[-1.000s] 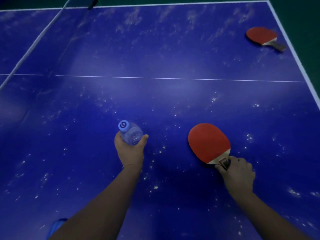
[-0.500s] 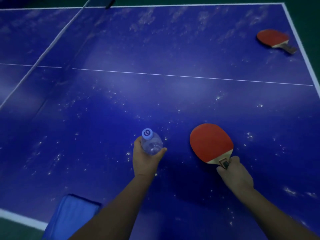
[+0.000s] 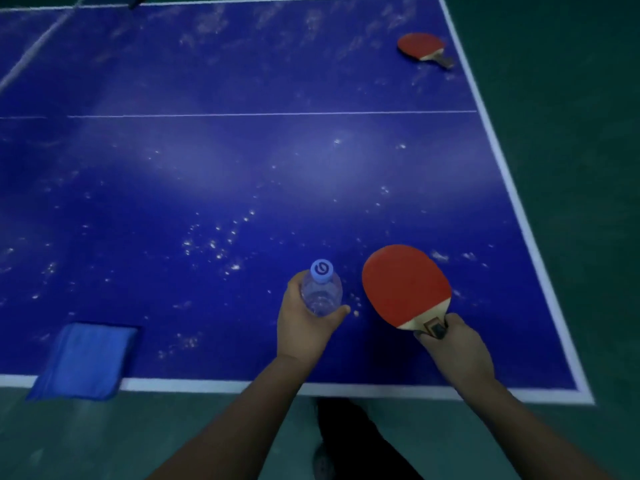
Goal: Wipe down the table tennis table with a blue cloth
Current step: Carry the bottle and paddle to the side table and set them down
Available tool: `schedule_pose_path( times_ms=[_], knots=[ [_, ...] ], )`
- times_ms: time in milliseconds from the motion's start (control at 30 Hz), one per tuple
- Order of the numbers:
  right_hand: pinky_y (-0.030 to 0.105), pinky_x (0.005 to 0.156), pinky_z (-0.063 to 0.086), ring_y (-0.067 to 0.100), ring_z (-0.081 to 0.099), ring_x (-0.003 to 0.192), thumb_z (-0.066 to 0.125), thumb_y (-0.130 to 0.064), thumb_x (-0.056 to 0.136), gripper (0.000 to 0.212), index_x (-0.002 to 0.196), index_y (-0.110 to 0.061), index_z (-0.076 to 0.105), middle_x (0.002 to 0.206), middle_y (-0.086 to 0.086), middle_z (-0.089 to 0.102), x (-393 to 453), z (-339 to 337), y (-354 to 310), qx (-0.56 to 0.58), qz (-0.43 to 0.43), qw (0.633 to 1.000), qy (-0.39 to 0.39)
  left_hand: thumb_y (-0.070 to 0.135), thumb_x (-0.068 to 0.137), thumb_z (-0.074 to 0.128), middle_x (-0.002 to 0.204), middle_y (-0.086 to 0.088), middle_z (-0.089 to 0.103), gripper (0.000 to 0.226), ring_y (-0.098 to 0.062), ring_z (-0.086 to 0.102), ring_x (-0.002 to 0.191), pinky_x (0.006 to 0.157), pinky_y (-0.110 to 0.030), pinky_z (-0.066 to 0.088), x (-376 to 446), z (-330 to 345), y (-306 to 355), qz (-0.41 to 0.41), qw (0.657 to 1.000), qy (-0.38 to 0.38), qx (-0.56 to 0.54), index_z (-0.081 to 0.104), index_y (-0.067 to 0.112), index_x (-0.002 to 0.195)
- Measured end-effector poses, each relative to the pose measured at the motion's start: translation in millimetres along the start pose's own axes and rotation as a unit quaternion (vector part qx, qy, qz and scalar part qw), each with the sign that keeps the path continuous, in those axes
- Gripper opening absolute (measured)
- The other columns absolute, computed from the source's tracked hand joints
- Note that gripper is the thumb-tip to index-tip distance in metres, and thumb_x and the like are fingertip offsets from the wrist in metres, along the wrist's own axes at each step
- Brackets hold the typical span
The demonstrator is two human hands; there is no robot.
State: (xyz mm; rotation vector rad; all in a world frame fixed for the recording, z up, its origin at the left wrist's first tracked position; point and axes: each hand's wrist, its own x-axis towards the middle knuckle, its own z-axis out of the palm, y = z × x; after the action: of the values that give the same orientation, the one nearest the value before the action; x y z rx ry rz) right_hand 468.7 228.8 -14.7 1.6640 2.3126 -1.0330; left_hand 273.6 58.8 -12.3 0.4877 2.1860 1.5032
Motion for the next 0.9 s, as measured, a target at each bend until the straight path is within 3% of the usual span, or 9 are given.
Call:
schedule_pose_path(
  times_ms=[133, 267, 367, 567, 667, 767, 900],
  knots=[
    [0.033, 0.052, 0.04, 0.02, 0.056, 0.063, 0.073, -0.043, 0.085, 0.033, 0.078, -0.018, 0.051, 0.07, 0.001, 0.059, -34.8, -35.2, 66.5, 0.009, 0.024, 1.0, 0.01, 0.052, 0.057, 0.09, 0.118, 0.023, 0.061, 0.076, 0.001, 0.061, 0.105, 0.081, -0.02, 0.054, -62.5, 52.3, 18.9, -0.01, 0.999, -0.035, -0.011, 0.047, 0.052, 0.12],
    [0.03, 0.051, 0.036, 0.015, 0.054, 0.062, 0.073, -0.047, 0.08, 0.035, 0.076, -0.021, 0.05, 0.068, -0.004, 0.059, -46.3, -72.6, 127.0, 0.023, 0.045, 0.998, 0.041, 0.051, 0.056, 0.091, 0.115, 0.024, 0.06, 0.073, 0.006, 0.059, 0.103, 0.074, -0.012, 0.052, -106.9, 111.7, 42.1, -0.005, 0.998, -0.059, -0.003, 0.044, 0.061, 0.111],
    [0.025, 0.048, 0.032, 0.008, 0.051, 0.058, 0.071, -0.049, 0.078, 0.035, 0.074, -0.022, 0.049, 0.064, -0.009, 0.057, -39.8, -111.3, 172.8, 0.03, 0.051, 0.997, 0.046, 0.051, 0.052, 0.092, 0.115, 0.021, 0.062, 0.075, -0.001, 0.061, 0.103, 0.079, -0.02, 0.055, -130.3, 165.1, 60.4, -0.023, 0.997, -0.067, -0.01, 0.047, 0.056, 0.112],
    [0.027, 0.049, 0.033, 0.013, 0.055, 0.061, 0.07, -0.044, 0.079, 0.029, 0.075, -0.024, 0.05, 0.065, -0.007, 0.06, -2.4, -199.7, 278.0, 0.038, 0.051, 0.997, 0.037, 0.038, 0.054, 0.096, 0.107, 0.021, 0.063, 0.074, 0.01, 0.06, 0.094, 0.067, -0.006, 0.049, -152.9, 290.7, 99.3, -0.04, 0.998, -0.05, 0.005, 0.049, 0.048, 0.11],
    [0.027, 0.049, 0.032, 0.019, 0.057, 0.065, 0.071, -0.047, 0.079, 0.033, 0.074, -0.025, 0.048, 0.068, -0.007, 0.059, 20.8, -250.7, 322.9, 0.006, 0.039, 0.999, 0.018, 0.034, 0.054, 0.096, 0.105, 0.022, 0.064, 0.073, 0.009, 0.062, 0.092, 0.067, -0.007, 0.049, -159.0, 352.1, 122.5, -0.056, 0.998, -0.029, -0.011, 0.05, 0.045, 0.11],
    [0.028, 0.05, 0.035, 0.016, 0.057, 0.064, 0.072, -0.046, 0.08, 0.032, 0.074, -0.025, 0.048, 0.068, -0.006, 0.059, 43.6, -294.5, 353.6, -0.005, 0.026, 1.0, 0.005, 0.029, 0.055, 0.097, 0.102, 0.026, 0.065, 0.073, 0.006, 0.064, 0.092, 0.071, -0.01, 0.051, -160.2, 400.9, 144.4, -0.055, 0.998, -0.005, -0.021, 0.051, 0.044, 0.11],
    [0.031, 0.053, 0.038, 0.017, 0.058, 0.065, 0.069, -0.045, 0.081, 0.028, 0.075, -0.026, 0.049, 0.069, -0.004, 0.061, 95.1, -336.9, 370.4, -0.014, 0.007, 1.0, -0.006, 0.029, 0.055, 0.097, 0.104, 0.017, 0.068, 0.073, -0.004, 0.067, 0.095, 0.075, -0.017, 0.054, -148.2, 449.7, 165.9, -0.04, 0.998, 0.022, -0.039, 0.053, 0.038, 0.112]
  ],
)
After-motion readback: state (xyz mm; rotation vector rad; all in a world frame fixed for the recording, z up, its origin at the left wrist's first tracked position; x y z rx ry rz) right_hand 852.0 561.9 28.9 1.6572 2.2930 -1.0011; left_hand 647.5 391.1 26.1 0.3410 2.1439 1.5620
